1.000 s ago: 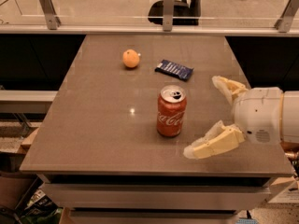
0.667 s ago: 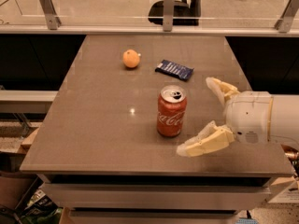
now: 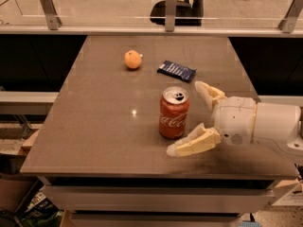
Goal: Pick coke can
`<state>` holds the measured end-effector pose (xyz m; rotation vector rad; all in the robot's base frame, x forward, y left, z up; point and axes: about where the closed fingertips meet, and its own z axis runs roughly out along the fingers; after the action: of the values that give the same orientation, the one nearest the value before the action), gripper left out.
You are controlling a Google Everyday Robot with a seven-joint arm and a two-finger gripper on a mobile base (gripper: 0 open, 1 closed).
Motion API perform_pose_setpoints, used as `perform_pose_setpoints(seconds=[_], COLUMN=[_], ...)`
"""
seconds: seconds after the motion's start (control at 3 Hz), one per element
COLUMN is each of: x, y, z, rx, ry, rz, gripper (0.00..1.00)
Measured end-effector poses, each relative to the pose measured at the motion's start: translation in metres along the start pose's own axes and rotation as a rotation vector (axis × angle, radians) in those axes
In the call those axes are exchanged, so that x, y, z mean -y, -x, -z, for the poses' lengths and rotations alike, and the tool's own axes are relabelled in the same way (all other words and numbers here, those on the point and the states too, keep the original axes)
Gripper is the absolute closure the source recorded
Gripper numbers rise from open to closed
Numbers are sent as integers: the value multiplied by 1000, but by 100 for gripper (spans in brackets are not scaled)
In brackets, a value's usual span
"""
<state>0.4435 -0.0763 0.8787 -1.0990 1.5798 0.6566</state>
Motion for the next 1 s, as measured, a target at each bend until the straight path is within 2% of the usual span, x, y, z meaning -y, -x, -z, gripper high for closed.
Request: perform_pose_setpoints(seconds=[1.0], x=[-5], y=[-6], z=[-39], rx=[119], ry=[80], rz=[-41], gripper=[0])
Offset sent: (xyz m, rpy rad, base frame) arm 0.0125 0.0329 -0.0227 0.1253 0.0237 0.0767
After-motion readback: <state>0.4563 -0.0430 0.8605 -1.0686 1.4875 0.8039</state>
